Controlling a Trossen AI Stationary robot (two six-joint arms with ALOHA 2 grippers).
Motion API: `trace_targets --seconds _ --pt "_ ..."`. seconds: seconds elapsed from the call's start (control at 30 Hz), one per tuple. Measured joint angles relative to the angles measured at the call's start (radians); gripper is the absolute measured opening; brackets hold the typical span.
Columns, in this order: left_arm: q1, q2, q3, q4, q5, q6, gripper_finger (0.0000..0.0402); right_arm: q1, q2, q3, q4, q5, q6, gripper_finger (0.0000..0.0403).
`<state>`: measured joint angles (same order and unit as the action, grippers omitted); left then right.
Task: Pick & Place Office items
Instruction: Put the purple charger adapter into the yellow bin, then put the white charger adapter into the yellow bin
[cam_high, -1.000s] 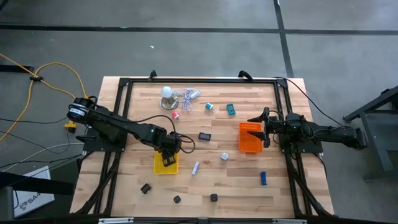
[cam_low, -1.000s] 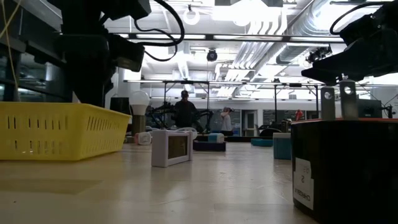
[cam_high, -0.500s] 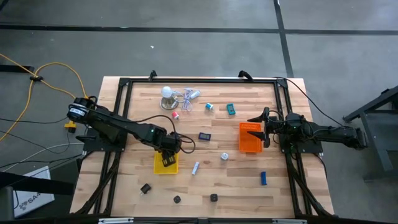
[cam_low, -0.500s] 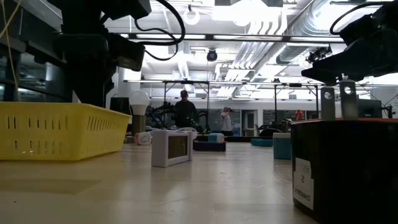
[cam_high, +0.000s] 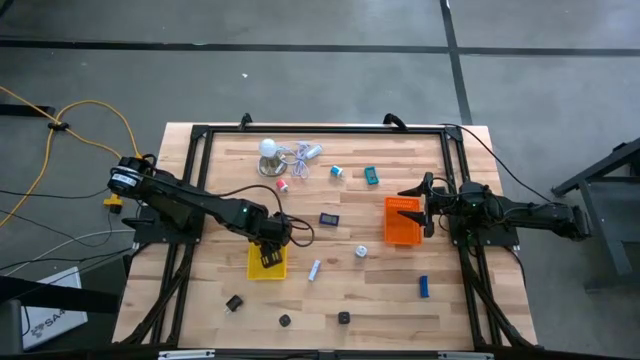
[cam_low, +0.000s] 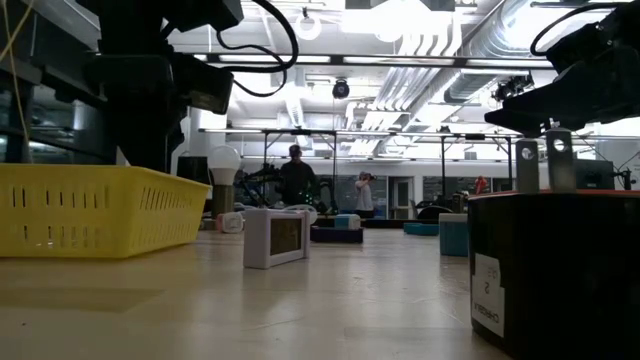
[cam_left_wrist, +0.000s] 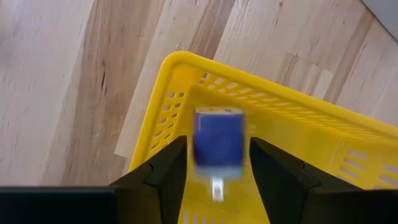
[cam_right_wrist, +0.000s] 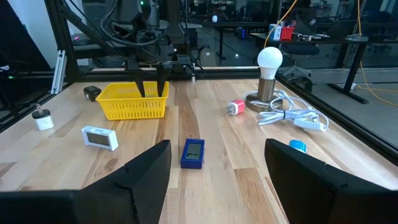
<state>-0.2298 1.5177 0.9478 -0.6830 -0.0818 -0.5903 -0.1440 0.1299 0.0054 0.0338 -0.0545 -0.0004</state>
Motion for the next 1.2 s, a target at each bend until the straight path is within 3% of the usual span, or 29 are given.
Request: trace_targets --seconds 0.6,1.2 --pt "0.000 -0.007 -0.001 -0.003 -0.001 -0.002 0.0173 0.000 0.000 0.000 0.000 0.000 0.000 0.0248" --pt "-0.107 -0.205 -0.001 -0.050 -0.030 0.000 0.0173 0.000 0.000 0.000 0.000 0.000 0.000 0.0248"
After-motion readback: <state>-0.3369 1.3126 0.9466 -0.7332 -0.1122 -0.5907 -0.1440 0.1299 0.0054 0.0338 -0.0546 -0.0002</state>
